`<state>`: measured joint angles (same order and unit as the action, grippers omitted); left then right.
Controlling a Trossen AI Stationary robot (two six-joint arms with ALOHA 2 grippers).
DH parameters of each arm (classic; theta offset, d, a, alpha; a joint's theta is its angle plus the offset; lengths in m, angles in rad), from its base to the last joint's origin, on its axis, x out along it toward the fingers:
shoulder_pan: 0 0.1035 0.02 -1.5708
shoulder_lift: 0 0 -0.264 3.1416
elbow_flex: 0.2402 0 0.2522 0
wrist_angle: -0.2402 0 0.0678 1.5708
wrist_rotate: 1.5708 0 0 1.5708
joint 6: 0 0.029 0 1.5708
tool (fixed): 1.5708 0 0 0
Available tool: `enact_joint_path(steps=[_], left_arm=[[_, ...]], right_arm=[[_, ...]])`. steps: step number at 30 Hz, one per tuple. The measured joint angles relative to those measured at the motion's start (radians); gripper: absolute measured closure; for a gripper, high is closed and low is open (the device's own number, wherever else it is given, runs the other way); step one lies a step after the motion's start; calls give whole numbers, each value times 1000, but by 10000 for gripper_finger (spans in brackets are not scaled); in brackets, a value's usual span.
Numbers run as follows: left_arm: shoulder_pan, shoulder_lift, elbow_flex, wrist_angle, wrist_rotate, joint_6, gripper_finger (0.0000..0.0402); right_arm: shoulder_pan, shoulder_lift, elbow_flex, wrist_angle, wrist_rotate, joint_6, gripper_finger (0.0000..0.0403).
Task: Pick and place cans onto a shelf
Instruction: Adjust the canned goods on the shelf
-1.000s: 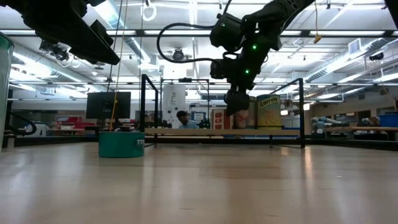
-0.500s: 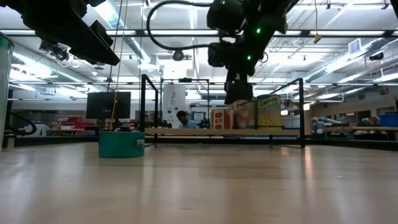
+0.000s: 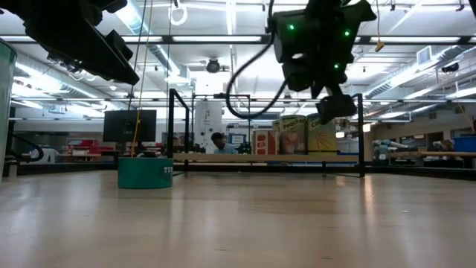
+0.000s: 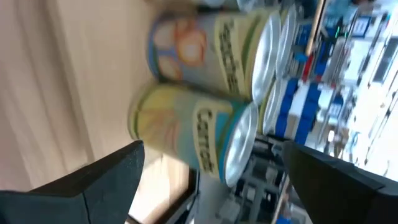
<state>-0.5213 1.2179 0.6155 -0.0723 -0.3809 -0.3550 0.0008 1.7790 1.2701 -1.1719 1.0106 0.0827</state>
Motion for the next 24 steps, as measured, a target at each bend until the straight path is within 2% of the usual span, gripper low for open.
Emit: enact_joint_path(steps=[4,16,24], left_arm=[[0,0,0,1,0,0,257],[0,0,0,1,0,0,257],[0,0,0,1,0,0,257]], right_arm=[[-32,0,0,-44,1,49,15],[-158,0,0,-42,22,19,15],[-189,0,-1,-41,47,25,15]])
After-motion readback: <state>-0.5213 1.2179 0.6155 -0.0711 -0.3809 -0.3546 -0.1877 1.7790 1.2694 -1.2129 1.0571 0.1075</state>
